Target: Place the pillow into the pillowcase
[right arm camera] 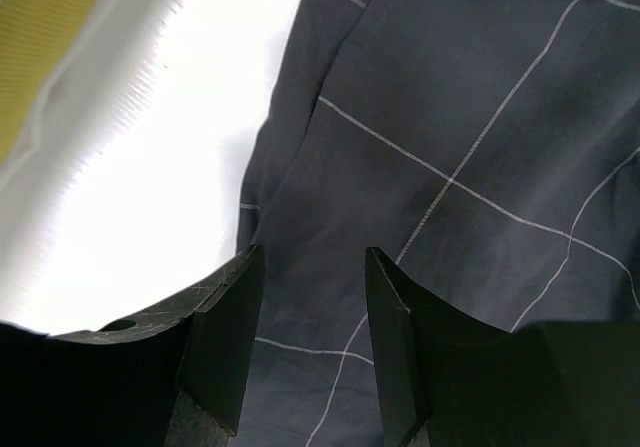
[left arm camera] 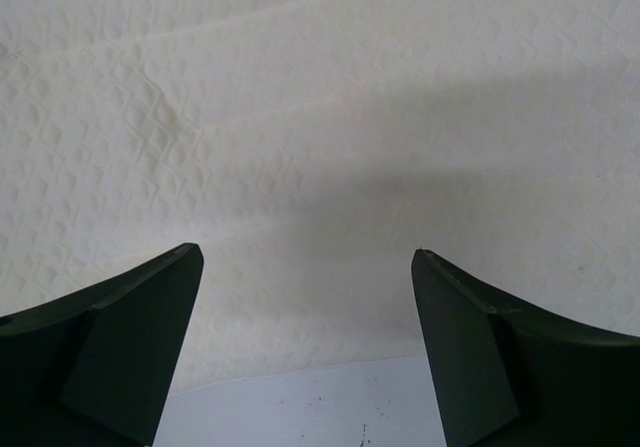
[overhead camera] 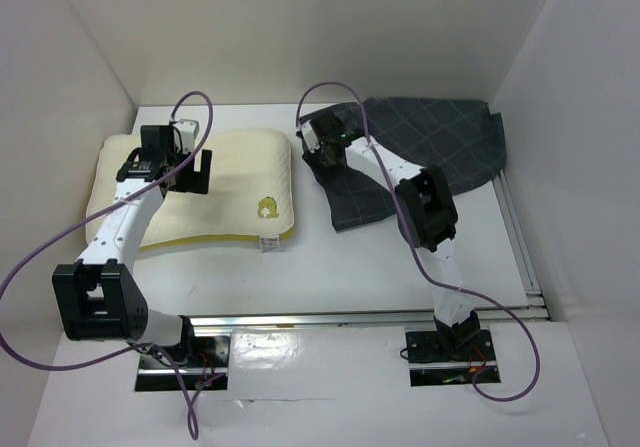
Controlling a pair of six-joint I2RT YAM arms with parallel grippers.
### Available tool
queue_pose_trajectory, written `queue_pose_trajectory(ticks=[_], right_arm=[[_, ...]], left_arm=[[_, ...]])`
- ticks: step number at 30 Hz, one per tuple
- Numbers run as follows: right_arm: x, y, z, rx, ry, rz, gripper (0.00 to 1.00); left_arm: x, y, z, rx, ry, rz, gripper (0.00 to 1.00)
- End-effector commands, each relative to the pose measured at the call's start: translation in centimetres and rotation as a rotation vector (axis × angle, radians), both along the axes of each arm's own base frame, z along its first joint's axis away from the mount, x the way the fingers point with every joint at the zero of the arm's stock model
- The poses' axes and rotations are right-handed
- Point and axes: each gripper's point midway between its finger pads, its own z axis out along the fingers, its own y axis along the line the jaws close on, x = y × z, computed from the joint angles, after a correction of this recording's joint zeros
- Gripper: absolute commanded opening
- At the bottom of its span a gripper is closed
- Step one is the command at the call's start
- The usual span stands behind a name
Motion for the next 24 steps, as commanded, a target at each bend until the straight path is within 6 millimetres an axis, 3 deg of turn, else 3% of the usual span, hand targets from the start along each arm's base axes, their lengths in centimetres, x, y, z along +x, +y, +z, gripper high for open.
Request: queue_pose_trajectory(ticks=[1,5,10,14,19,24], right_arm=[[1.1,1.6,6.4,0.098,-0.115,-0.006,0.52],[0.8,2.0,6.6,0.113,-0.103,0.009,0.50],[0.5,2.2,4.7,0.099,-0.061,0.038,0.30],[-0.1,2.6,4.3,0.109,-0.031,0.065,0.30],[-0.2,2.7,4.1,0.112,-0.018,0.071,0.43],[-0.4,3.1,3.6,0.103,-0.013,0.087,0.46]], left_arm=[[0.6,-0.4,0.5,-0.006,-0.017,-0.026,1.00],[0.9,-0.5,0.5,-0.013,-0.017,-0.019,1.00],[1.0,-0.5,0.9,-0.012,-0.026,-0.019,1.00],[1.1,-0.4,0.9,-0.006,-0.026,-0.026,1.00],[0.8,-0.4,0.5,-0.006,-0.015,-0.026,1.00],[1.1,-0.3,0.3,0.000,-0.015,-0.020,1.00]])
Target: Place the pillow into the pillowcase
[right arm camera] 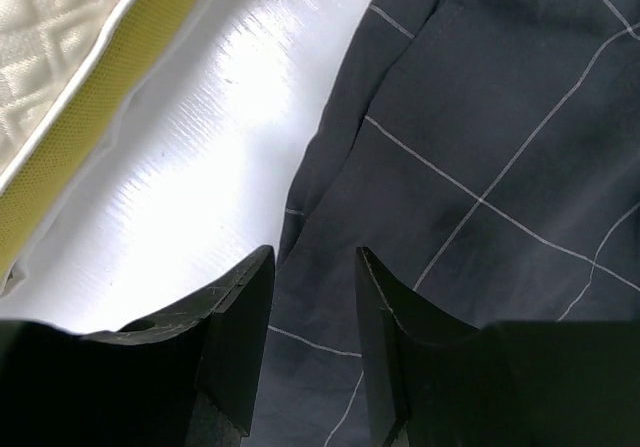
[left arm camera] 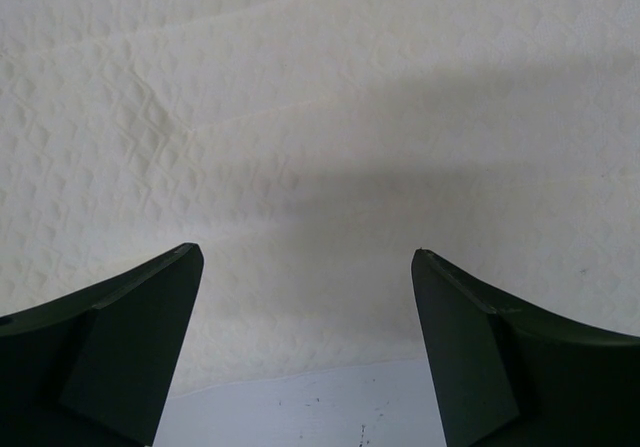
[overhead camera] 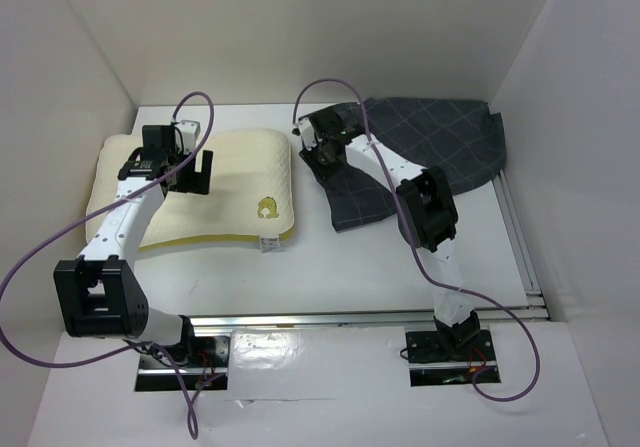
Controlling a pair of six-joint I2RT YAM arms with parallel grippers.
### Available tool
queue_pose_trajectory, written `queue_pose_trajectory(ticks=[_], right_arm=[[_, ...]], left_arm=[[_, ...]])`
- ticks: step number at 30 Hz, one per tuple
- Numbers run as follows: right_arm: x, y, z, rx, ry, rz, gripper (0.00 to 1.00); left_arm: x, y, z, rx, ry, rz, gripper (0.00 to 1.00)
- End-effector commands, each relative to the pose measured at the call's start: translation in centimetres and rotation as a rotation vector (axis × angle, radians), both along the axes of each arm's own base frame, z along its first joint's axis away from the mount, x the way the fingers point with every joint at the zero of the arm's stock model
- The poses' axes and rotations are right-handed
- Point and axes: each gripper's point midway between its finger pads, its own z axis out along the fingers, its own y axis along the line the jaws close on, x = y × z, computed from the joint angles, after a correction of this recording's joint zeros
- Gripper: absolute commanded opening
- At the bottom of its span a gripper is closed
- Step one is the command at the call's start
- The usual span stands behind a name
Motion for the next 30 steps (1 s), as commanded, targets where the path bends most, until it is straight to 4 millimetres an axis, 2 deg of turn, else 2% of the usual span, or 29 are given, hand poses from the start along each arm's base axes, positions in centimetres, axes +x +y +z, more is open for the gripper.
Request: queue_pose_trajectory(ticks=[1,3,4,6,12,22,25,27,28,29,30], right_arm=[[0.0,1.3,2.3,0.026,-0.036,0.031,0.46],[0.1,1.2,2.3,0.019,-0.040,0.026,0.46],[-0.1,1.0,1.5,0.010,-0.025,0.026,0.46],[-0.1,1.0,1.5,0.010,-0.025,0.026,0.44],[-0.1,0.5,-0.5,-0.030,-0.002,0.022,0.43],[0.4,-0.2,-1.7,-0.055,0.007,0.003,0.43],[0.9,-0.6,-1.4,-0.057,-0.005,-0.012,0.27],[1.1,-0.5,-1.3,-0.052,-0.013,-0.012,0.10],[1.2,-0.6,-1.3,-0.059,-0.016,-0.017,0.04],[1.2,-0.6,-1.3,-0.059,-0.016,-0.017,0.00],[1.2,-0.6,-1.3,-0.059,-0.016,-0.017,0.00]], left_arm=[[0.9,-0.2,0.9,0.006,-0.031,-0.015,1.00],[0.9,-0.1,0.9,0.012,-0.031,-0.022,1.00],[0.9,-0.1,0.9,0.012,-0.031,-0.022,1.00],[0.9,-0.1,0.9,0.012,-0.031,-0.022,1.00],[1.2,0.1,0.9,0.031,-0.030,-0.029,1.00],[1.4,0.1,1.1,0.032,-0.039,-0.028,1.00],[1.4,0.1,1.1,0.032,-0.039,-0.028,1.00],[1.4,0.1,1.1,0.032,-0.039,-0.028,1.00],[1.4,0.1,1.1,0.032,-0.039,-0.028,1.00],[1.4,0.1,1.1,0.032,-0.039,-0.028,1.00],[1.4,0.1,1.1,0.032,-0.039,-0.028,1.00]])
